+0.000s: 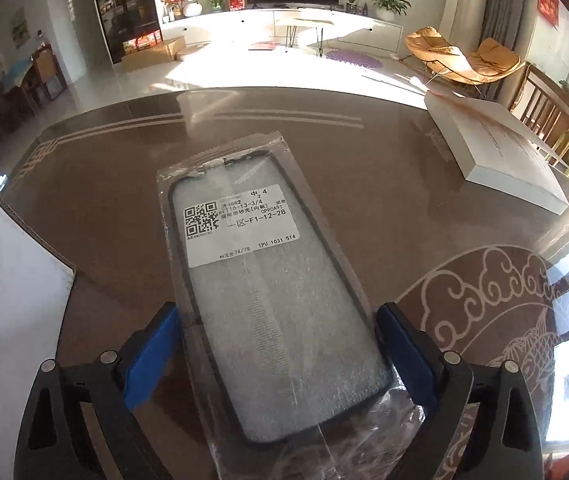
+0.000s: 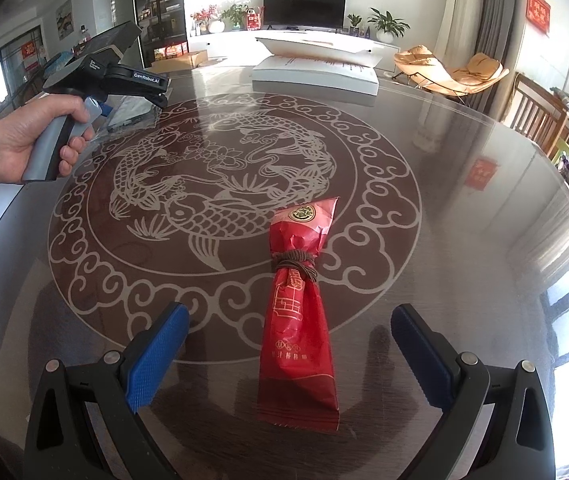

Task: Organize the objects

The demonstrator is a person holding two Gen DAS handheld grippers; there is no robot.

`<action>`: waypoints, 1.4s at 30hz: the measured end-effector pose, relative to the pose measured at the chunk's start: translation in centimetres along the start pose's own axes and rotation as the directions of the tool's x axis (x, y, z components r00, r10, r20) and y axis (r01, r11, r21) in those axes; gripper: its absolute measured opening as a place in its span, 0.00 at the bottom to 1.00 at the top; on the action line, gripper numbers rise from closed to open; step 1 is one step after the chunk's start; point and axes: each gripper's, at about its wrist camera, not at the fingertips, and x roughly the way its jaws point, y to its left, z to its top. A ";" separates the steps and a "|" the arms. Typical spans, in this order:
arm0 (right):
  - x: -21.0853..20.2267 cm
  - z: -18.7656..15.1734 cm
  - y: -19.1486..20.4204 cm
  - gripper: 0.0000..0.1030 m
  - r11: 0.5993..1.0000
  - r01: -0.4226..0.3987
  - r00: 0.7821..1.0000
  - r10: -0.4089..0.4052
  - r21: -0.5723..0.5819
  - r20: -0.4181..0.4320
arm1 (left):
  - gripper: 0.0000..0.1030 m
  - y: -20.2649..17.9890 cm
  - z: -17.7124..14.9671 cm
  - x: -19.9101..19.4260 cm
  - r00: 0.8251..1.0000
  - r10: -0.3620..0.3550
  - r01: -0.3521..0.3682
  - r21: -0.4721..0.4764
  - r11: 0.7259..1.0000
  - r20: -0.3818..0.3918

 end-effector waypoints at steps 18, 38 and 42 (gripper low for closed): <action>0.1 0.0 -0.5 0.98 1.000 -0.018 1.000 0.018 0.018 -0.010 | 1.00 2.6 -19.3 -11.9 0.998 -0.067 0.068 0.099 0.993 -0.009; -0.6 7.0 -0.1 0.19 0.989 -0.141 0.971 0.127 -0.053 -0.203 | 0.72 6.2 -21.2 -19.0 0.961 -0.187 0.186 0.027 0.982 0.204; -3.4 9.3 2.6 0.19 0.975 -0.214 0.971 0.206 -0.059 -0.125 | 0.72 7.7 -19.7 -23.6 0.926 -0.222 0.238 -0.015 0.971 0.306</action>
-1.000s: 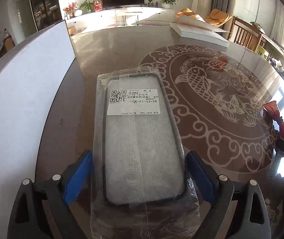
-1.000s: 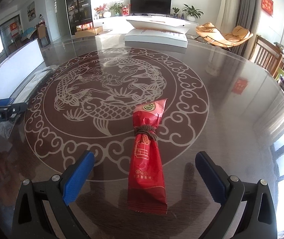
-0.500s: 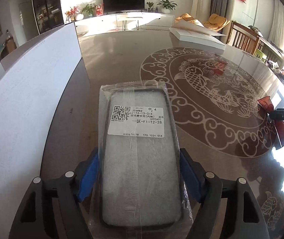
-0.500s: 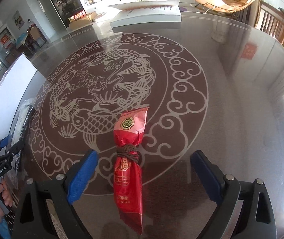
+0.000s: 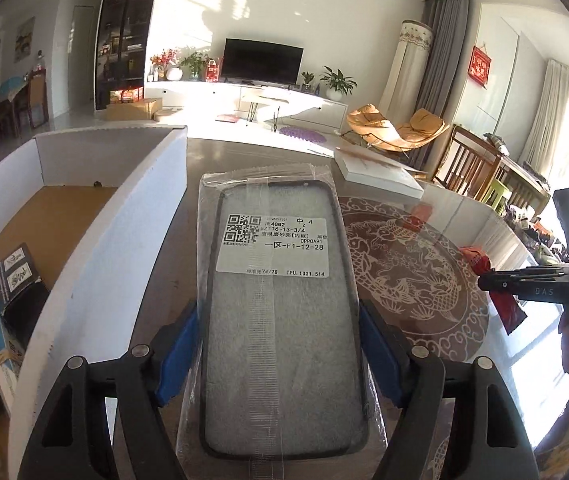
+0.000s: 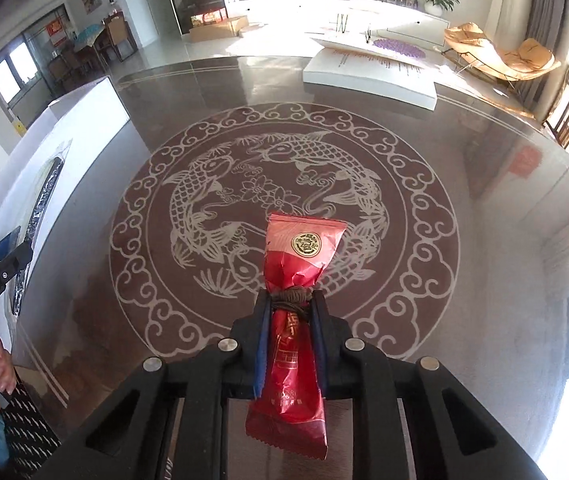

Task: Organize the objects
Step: 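Carry the screen protector and red packet into the white box and open both tools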

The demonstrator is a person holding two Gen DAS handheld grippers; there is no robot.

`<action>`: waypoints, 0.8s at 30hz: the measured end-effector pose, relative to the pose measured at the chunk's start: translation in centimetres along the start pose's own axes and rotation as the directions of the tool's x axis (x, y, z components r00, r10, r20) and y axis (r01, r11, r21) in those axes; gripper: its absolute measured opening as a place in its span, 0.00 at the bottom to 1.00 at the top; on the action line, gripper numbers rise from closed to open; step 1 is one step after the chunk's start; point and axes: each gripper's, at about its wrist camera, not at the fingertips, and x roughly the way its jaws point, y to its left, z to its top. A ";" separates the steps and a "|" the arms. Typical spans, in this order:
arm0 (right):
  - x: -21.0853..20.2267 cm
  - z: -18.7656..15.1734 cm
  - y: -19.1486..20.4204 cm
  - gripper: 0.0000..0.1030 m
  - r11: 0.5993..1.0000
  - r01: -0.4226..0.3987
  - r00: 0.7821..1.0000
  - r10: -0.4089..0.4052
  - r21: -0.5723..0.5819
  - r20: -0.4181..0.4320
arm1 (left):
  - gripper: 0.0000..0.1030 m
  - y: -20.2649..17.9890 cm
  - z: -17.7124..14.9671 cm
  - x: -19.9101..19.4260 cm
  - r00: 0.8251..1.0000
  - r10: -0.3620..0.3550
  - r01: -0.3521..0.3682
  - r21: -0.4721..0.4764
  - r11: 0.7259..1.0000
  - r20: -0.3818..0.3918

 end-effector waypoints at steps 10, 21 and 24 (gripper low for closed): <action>-1.6 8.8 20.1 0.19 0.913 -0.368 0.916 0.389 -0.176 0.100 | 0.72 12.6 4.4 -9.4 0.974 0.213 -0.193 -0.207 0.959 0.077; 8.2 8.1 40.8 0.30 0.827 -0.483 0.876 0.453 -0.287 -0.168 | 0.85 21.3 0.4 -6.2 0.869 0.450 -0.490 -0.224 0.843 -0.206; 8.8 7.9 40.6 0.67 0.854 -0.436 0.900 0.414 -0.283 -0.137 | 0.92 20.8 0.5 -5.5 0.855 0.471 -0.511 -0.205 0.835 -0.216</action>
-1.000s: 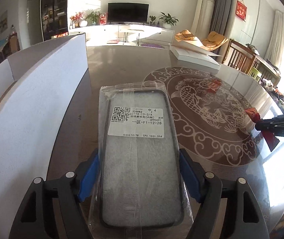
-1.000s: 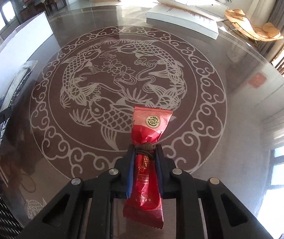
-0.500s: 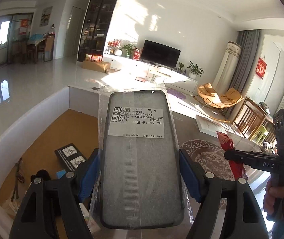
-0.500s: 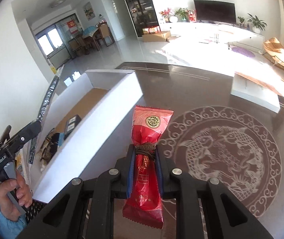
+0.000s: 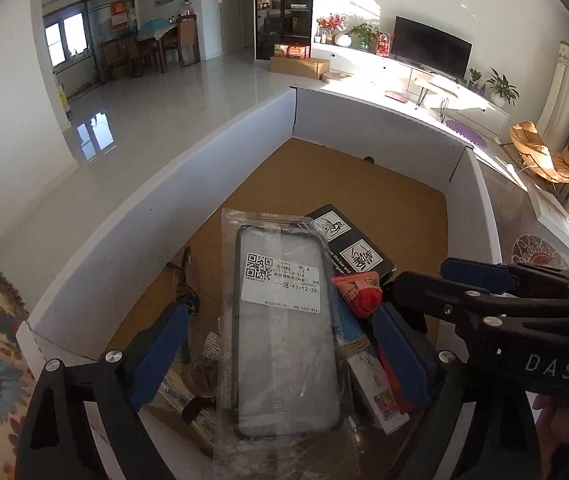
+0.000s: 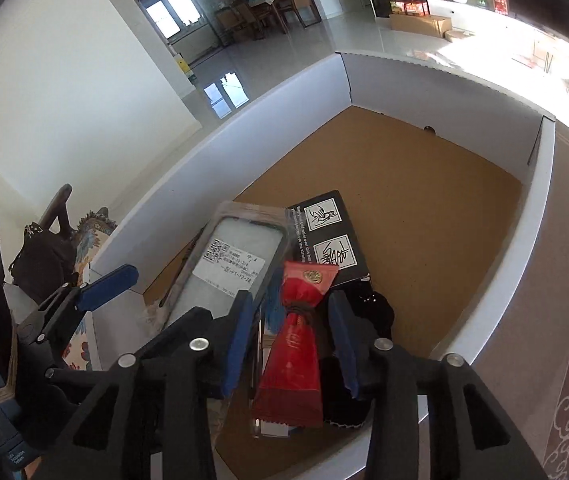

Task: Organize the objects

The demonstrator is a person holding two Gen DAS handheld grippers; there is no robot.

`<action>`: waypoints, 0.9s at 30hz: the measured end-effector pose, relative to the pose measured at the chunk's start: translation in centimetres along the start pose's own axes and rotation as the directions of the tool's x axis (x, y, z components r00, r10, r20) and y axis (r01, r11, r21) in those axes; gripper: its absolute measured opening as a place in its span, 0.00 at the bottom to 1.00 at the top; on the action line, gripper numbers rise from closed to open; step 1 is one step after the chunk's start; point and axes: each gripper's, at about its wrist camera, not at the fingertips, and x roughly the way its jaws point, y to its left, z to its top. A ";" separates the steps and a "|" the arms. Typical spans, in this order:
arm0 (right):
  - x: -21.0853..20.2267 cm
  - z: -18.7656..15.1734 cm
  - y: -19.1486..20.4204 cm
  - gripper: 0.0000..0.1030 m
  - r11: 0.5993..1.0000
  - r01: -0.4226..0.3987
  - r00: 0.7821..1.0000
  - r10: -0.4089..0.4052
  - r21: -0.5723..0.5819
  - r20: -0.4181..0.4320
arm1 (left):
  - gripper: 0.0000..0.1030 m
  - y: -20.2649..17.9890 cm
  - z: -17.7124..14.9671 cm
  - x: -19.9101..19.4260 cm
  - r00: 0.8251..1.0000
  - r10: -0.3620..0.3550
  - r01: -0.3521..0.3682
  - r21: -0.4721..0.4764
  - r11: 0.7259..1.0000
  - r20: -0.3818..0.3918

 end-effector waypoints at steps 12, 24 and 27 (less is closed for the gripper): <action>-6.6 0.8 -3.3 0.90 0.986 0.165 0.979 -0.166 0.016 0.121 | 1.00 -0.1 0.9 -2.1 0.988 0.129 -0.114 -0.168 0.979 0.086; -5.4 0.9 -0.4 0.90 0.932 0.321 0.945 -0.305 -0.168 0.115 | 1.00 3.0 0.6 -2.0 0.998 0.060 -0.058 -0.263 0.963 0.000; -5.5 1.0 -0.1 0.90 0.925 0.330 0.942 -0.309 -0.188 0.133 | 1.00 1.7 1.0 -3.0 0.988 0.146 -0.135 -0.191 0.972 0.046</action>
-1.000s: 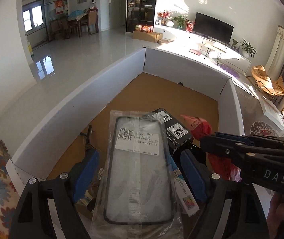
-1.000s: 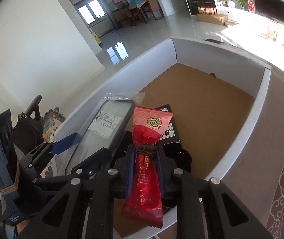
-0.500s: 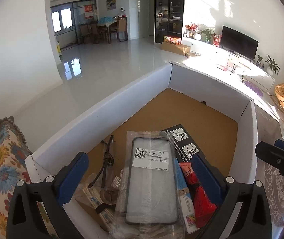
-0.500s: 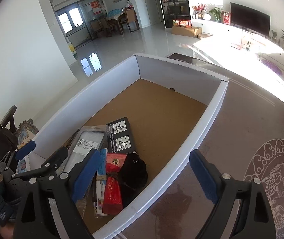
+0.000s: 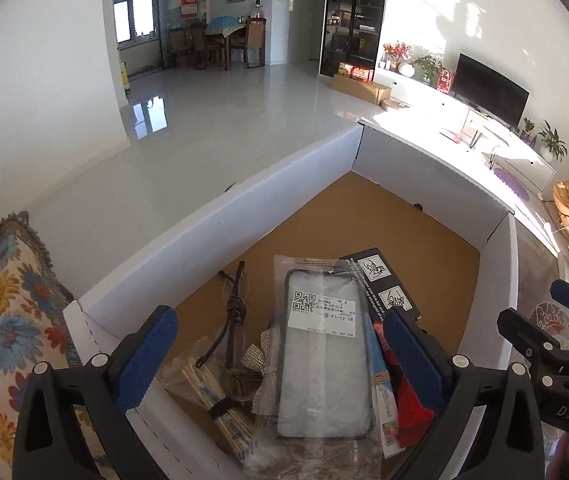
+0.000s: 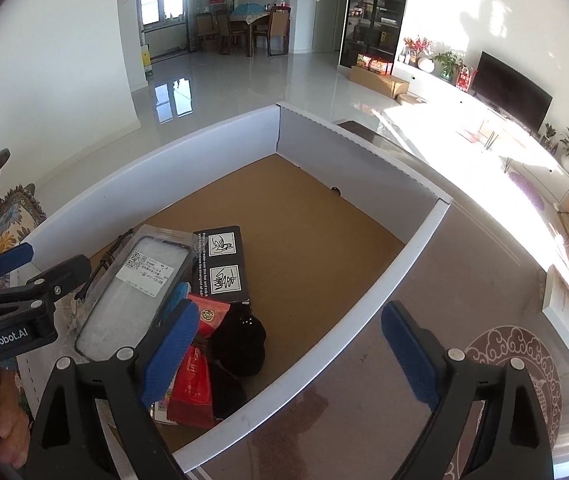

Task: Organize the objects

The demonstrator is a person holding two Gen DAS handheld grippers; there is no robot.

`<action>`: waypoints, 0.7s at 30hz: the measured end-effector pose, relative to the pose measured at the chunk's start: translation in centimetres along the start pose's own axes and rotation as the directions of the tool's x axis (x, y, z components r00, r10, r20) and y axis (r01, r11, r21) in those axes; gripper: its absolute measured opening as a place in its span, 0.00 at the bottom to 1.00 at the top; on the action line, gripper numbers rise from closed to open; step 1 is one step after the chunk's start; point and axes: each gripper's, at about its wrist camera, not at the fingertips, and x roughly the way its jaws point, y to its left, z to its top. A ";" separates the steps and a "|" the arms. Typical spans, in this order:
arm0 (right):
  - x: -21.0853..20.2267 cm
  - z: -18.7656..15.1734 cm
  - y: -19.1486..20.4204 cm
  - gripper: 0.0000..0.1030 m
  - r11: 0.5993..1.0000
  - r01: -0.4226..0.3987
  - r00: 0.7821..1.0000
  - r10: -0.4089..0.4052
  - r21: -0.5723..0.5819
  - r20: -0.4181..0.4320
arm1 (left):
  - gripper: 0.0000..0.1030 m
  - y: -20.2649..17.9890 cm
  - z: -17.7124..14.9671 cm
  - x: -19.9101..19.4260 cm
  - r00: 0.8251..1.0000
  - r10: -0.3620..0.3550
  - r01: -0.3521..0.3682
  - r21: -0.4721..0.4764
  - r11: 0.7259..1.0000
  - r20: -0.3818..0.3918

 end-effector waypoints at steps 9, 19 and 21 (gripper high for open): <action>-0.6 0.2 -1.1 0.90 1.000 -0.001 1.000 0.000 0.013 0.027 | 1.00 -1.1 0.2 -1.0 0.999 -0.026 0.025 0.035 0.999 0.028; -0.6 0.2 -1.2 0.90 1.000 -0.003 0.999 0.002 0.013 0.034 | 1.00 -0.8 0.2 -2.8 0.996 -0.027 0.028 -0.015 0.999 0.086; -0.5 0.2 -1.2 0.90 1.000 -0.005 0.999 0.005 0.014 0.032 | 1.00 -0.6 0.2 -2.9 0.997 -0.003 0.005 -0.022 1.000 0.081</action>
